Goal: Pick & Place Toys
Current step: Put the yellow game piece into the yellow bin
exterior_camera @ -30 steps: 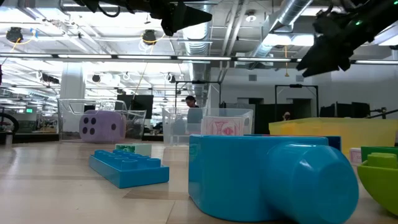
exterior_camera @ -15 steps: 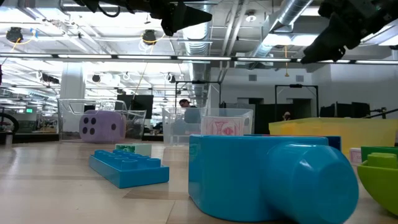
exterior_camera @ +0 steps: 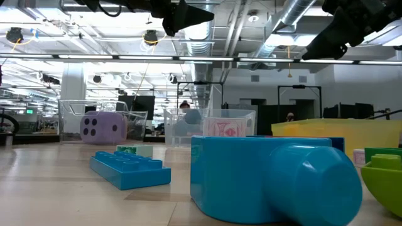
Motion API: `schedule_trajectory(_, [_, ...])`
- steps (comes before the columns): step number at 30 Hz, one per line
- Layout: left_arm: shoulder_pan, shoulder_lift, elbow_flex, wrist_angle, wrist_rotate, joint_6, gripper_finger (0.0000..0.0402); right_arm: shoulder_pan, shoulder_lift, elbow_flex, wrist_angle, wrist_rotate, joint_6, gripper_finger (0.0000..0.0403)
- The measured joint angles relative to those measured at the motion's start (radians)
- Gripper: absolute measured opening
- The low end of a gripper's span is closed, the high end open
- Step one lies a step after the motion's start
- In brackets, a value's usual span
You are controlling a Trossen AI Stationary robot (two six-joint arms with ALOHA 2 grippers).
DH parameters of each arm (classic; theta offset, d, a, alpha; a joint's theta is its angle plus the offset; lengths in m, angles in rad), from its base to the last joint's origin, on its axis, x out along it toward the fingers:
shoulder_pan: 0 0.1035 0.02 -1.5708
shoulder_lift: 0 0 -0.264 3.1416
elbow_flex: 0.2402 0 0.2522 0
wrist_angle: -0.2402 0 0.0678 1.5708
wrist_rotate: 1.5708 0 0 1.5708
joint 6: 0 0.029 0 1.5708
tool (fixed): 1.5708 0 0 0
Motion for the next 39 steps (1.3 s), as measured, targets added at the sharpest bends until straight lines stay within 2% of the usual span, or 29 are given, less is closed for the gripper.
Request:
schedule_trajectory(3, [-0.034, 0.024, 0.002, 0.038, -0.027, 0.011, 0.0288, 0.0, 0.0, 0.0, 0.0, 0.0, -0.001, 0.023])
schedule_trajectory(7, [-0.098, 0.095, 0.027, 0.134, -0.181, 0.128, 0.0293, -0.001, 0.0, 0.0, 0.013, 0.0, -0.006, 0.023])
schedule_trajectory(11, [-0.139, 0.137, 0.095, 0.095, -0.304, 0.23, 0.0308, 0.0, 0.0, 0.0, 0.017, -0.013, -0.005, 0.023])
schedule_trajectory(16, [-0.18, 0.113, 0.12, 0.018, -0.403, 0.287, 0.0328, 0.043, 0.033, 0.0, 0.018, -0.111, -0.001, 0.023])
schedule_trajectory(20, [-0.198, 0.072, 0.119, -0.044, -0.434, 0.29, 0.0338, 0.102, 0.105, 0.0, 0.019, -0.112, -0.091, 0.023])
schedule_trajectory(27, [-0.199, 0.039, 0.119, -0.13, -0.469, 0.275, 0.0341, 0.165, 0.259, 0.046, -0.008, -0.097, -0.468, 0.023])
schedule_trajectory(30, [-0.199, 0.039, 0.119, -0.161, -0.481, 0.274, 0.0341, 0.183, 0.332, 0.112, -0.033, -0.046, -0.495, 0.023])
schedule_trajectory(33, [-0.196, 0.039, 0.118, -0.178, -0.491, 0.273, 0.0341, 0.19, 0.428, 0.182, -0.096, -0.037, -0.496, 0.023])
schedule_trajectory(39, [-0.196, 0.039, 0.118, -0.176, -0.496, 0.271, 0.0341, 0.181, 0.659, 0.267, -0.331, -0.041, -0.497, 0.023])
